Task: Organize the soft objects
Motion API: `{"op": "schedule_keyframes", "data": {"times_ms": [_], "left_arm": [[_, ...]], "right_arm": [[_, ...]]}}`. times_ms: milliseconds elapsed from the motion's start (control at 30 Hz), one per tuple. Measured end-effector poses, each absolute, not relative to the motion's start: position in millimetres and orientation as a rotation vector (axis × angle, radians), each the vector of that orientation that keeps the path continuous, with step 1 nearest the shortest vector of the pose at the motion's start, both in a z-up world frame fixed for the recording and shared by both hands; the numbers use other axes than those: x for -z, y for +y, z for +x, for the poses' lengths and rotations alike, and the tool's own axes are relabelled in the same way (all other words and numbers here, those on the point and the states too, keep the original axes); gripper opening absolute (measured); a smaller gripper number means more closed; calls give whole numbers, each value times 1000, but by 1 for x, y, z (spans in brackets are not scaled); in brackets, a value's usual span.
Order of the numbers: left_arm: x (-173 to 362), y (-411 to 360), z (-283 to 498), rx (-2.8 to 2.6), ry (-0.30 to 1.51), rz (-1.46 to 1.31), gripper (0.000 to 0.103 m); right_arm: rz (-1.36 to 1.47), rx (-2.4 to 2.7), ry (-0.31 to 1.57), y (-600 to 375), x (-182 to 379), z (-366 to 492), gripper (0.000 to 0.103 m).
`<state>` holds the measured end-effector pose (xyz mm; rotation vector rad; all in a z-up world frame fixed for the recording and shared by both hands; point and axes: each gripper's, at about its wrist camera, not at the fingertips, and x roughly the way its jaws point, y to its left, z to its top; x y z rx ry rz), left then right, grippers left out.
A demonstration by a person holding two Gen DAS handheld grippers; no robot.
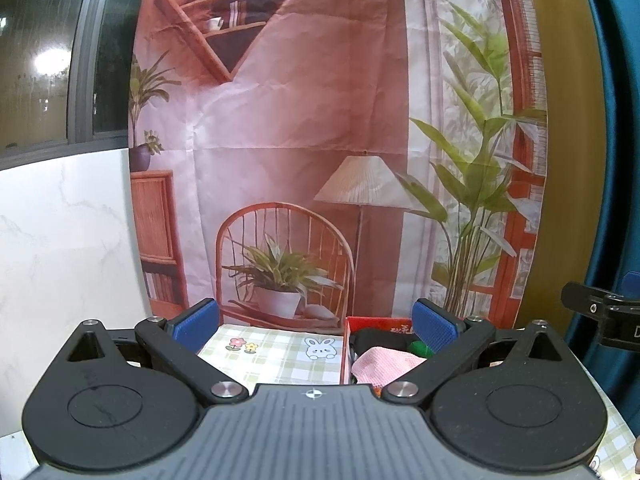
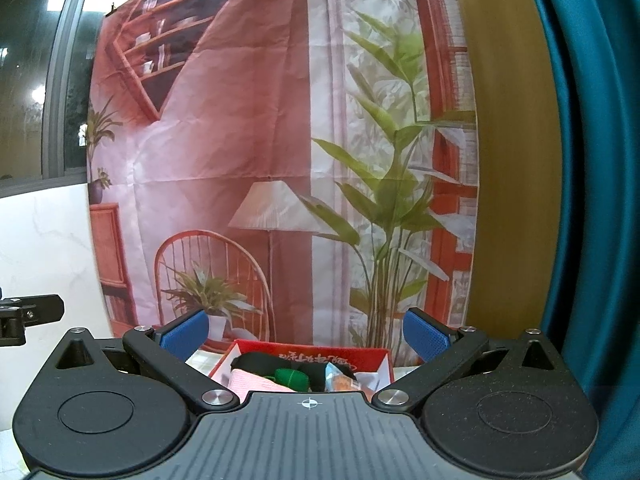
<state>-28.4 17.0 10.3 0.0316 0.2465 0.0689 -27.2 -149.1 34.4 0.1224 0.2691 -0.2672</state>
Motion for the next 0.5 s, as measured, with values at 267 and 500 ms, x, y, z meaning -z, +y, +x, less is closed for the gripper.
{"op": "schedule_keyframes", "data": {"times_ms": [267, 500], "left_arm": [[-7, 19, -25, -72, 260, 28, 103], [-7, 21, -21, -67, 266, 19, 103]], "right_arm": [[119, 271, 270, -148, -34, -28, 103], [119, 271, 270, -147, -35, -28, 103]]}}
